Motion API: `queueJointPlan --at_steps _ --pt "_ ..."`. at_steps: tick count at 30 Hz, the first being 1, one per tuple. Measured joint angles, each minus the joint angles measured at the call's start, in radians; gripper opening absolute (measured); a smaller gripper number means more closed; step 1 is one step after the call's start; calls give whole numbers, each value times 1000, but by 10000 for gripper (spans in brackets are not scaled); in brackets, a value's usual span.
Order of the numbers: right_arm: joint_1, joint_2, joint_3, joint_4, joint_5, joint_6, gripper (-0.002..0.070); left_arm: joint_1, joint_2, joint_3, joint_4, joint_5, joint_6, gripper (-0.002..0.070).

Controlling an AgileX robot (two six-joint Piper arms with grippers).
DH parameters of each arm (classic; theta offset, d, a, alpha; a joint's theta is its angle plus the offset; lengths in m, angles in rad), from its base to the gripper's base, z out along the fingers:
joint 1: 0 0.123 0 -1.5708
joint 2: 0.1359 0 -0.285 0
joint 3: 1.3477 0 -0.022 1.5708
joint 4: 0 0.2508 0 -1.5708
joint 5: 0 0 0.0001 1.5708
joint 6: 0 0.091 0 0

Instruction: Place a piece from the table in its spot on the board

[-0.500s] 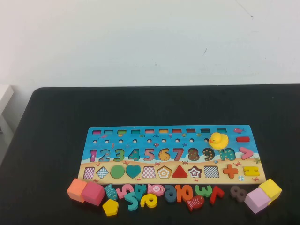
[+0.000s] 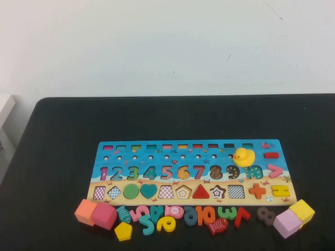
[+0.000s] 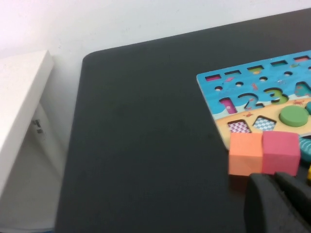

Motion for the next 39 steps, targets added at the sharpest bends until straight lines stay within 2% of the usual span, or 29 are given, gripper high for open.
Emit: queueJointPlan --at_steps 5,7,11,15,23,28,32,39 --pt "0 0 0 0 0 0 19 0 0 0 -124 -17 0 -3" --pt "0 0 0 0 0 0 19 0 0 2 -235 -31 0 -3" --pt "0 0 0 0 0 0 19 0 0 2 -555 -74 -26 -3" --pt "0 0 0 0 0 0 19 0 0 2 -718 -93 -31 -2" --pt "0 0 0 0 0 0 19 0 0 2 -851 -125 -33 -3" --pt "0 0 0 -2 0 0 18 0 0 2 -881 -224 -33 -3" --pt "0 0 0 -2 0 0 19 0 0 0 -877 -240 7 -3" --pt "0 0 0 -2 0 0 19 0 126 -127 -770 -105 104 -2"
